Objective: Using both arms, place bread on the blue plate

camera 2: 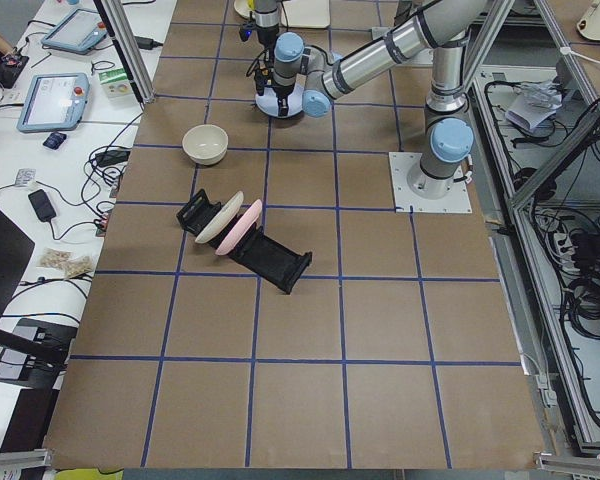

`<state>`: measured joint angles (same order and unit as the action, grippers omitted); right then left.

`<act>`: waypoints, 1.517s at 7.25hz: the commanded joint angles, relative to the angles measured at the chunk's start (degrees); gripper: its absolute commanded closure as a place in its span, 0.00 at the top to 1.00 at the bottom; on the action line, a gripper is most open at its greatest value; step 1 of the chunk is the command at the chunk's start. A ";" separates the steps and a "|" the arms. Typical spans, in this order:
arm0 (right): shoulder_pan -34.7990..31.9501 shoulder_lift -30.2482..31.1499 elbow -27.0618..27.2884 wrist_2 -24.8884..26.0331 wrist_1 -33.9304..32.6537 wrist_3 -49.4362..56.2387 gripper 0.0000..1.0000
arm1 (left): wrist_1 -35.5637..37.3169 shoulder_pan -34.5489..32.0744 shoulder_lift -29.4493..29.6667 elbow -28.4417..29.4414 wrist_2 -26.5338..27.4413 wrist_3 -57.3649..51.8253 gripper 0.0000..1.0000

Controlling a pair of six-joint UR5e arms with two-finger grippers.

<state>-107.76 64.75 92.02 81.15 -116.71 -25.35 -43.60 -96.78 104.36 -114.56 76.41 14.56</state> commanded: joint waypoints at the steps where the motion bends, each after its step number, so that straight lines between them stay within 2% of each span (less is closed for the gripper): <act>1: -1.74 -2.77 0.18 -0.03 -2.98 -1.71 0.00 | -18.27 2.19 -5.20 9.21 11.34 -12.31 1.00; 2: -2.10 -3.22 0.18 -0.03 -3.26 -3.19 0.00 | -28.46 4.47 -6.61 14.75 13.39 -15.76 1.00; 3: -2.10 -3.14 0.53 -0.03 -3.17 -3.38 0.17 | -35.87 6.58 -8.28 19.50 14.80 -20.23 1.00; 4: -2.27 -2.96 0.62 0.15 -2.30 -3.39 0.18 | -40.21 7.12 -10.30 23.64 17.43 -24.02 1.00; 5: -2.45 -3.05 0.71 0.15 -2.12 -3.99 0.19 | -45.38 6.87 -11.79 26.99 17.72 -23.27 1.00; 7: -2.54 -3.05 0.80 0.06 -2.12 -4.18 0.54 | -46.23 6.69 -12.86 28.42 14.75 -18.55 1.00; 8: -2.54 -3.05 0.80 0.15 -2.03 -4.18 0.68 | -46.23 6.69 -12.86 27.73 13.69 -15.65 1.00; 11: -2.19 -0.87 0.71 0.94 -0.03 -3.31 0.82 | -45.44 6.69 -12.51 27.19 13.68 -12.46 1.00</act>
<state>-110.23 62.27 92.82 81.62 -118.28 -29.35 -89.21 -90.09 91.85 -87.35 90.22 1.15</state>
